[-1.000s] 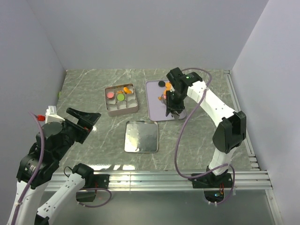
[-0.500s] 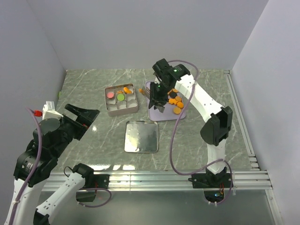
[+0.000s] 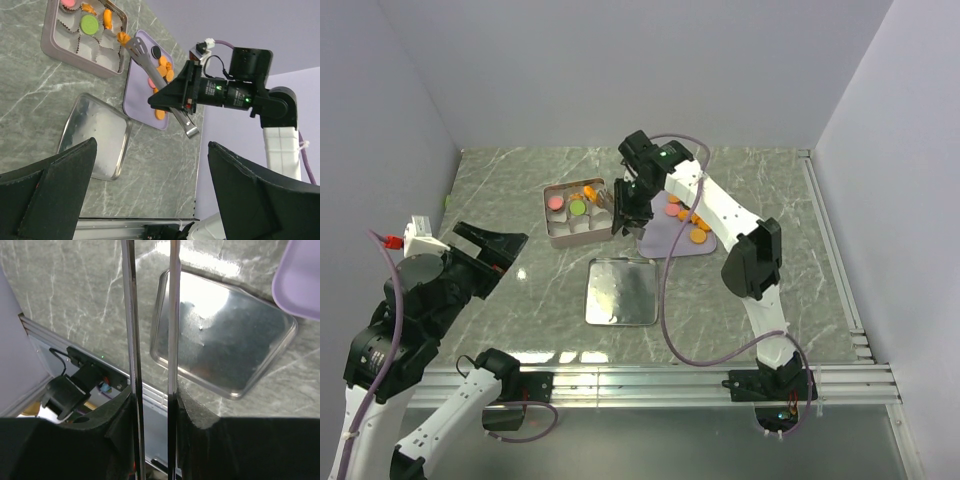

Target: Pack the cookies

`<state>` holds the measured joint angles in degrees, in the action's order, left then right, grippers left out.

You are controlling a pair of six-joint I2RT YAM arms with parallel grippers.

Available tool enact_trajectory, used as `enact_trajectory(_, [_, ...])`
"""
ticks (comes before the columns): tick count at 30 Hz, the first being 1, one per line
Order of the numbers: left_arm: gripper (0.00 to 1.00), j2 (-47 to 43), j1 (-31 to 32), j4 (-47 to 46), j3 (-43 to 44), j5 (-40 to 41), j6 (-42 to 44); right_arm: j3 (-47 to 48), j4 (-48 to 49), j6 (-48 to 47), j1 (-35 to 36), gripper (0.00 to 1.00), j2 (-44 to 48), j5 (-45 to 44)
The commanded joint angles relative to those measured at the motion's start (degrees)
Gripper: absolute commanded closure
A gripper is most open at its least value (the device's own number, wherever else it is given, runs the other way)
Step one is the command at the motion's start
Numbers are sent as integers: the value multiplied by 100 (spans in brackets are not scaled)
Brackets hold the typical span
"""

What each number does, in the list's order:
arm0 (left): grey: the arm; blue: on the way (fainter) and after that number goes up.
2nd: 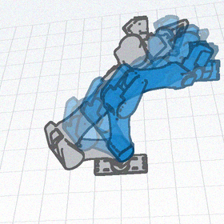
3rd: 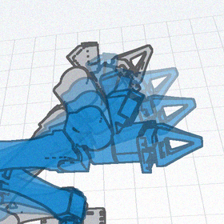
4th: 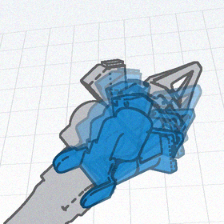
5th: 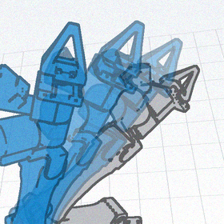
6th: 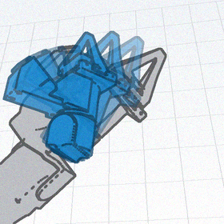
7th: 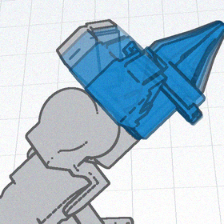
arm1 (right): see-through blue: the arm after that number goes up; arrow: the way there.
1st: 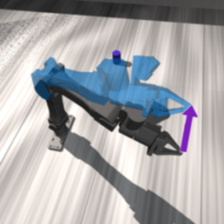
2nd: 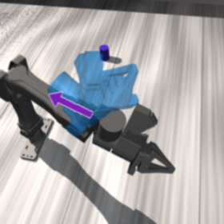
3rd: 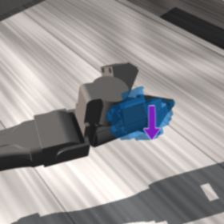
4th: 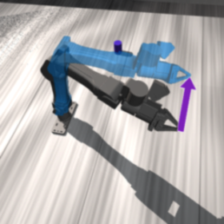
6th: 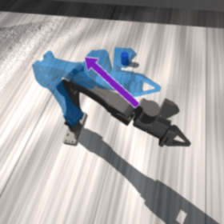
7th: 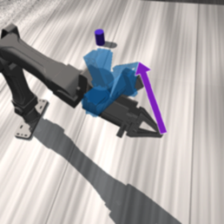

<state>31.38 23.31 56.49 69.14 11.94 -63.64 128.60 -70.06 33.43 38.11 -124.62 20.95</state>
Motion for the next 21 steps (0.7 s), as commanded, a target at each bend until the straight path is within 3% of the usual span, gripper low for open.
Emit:
enact_trajectory(1, [1,18,-11,-112,47,19,150,368,344,119,-23,64,-150,164])
enact_trajectory(13, [1,255,-11,-112,134,27,317,737,608,383,-58,63,-704,94])
enact_trajectory(21, [0,290,-11,-94,161,168,457,359,626,322,-198,62,-564,-12])
